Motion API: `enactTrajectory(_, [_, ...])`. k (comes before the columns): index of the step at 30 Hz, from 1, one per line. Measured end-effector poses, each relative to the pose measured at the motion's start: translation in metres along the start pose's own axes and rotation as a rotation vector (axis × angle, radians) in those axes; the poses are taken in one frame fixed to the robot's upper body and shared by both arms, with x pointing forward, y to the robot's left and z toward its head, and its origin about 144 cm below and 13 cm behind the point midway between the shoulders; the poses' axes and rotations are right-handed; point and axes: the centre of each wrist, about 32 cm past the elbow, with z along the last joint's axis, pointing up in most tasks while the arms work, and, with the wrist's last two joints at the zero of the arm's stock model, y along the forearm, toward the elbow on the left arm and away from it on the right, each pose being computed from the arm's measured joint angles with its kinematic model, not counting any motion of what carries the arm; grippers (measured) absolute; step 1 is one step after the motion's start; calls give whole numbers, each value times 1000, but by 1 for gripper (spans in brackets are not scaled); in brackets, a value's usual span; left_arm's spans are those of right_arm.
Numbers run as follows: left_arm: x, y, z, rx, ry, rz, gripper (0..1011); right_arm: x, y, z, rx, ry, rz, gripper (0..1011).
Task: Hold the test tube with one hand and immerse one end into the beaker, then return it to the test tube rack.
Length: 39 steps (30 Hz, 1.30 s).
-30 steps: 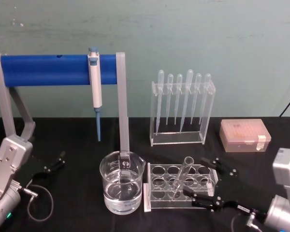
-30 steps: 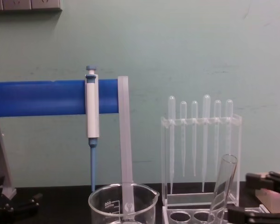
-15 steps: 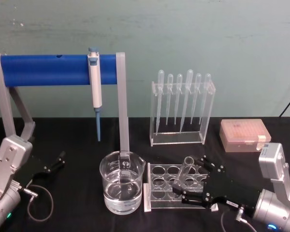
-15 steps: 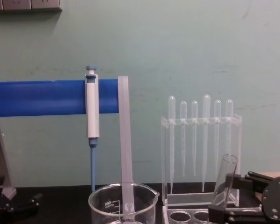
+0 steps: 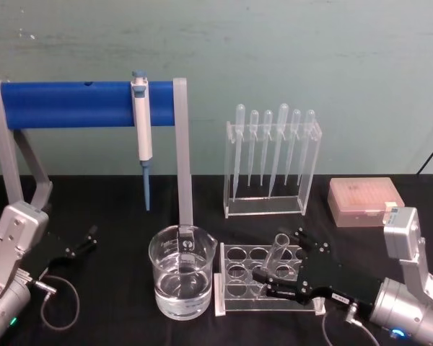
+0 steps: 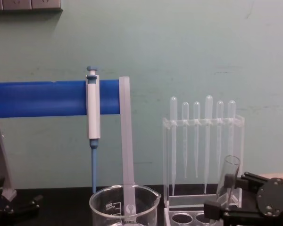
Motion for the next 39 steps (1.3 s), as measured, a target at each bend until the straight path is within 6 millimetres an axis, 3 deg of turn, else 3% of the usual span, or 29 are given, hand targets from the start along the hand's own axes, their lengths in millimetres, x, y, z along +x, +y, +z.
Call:
enactTrajectory(13, [0, 0, 0, 0, 0, 0, 1000, 3, 10, -3, -1, 11, 17, 994])
enactTrajectory(17, [0, 0, 0, 0, 0, 0, 1000, 3, 10, -3, -1, 11, 17, 917])
enactTrajectory(39, [0, 0, 0, 0, 0, 0, 1000, 2, 9, -3, 1, 9, 16, 229])
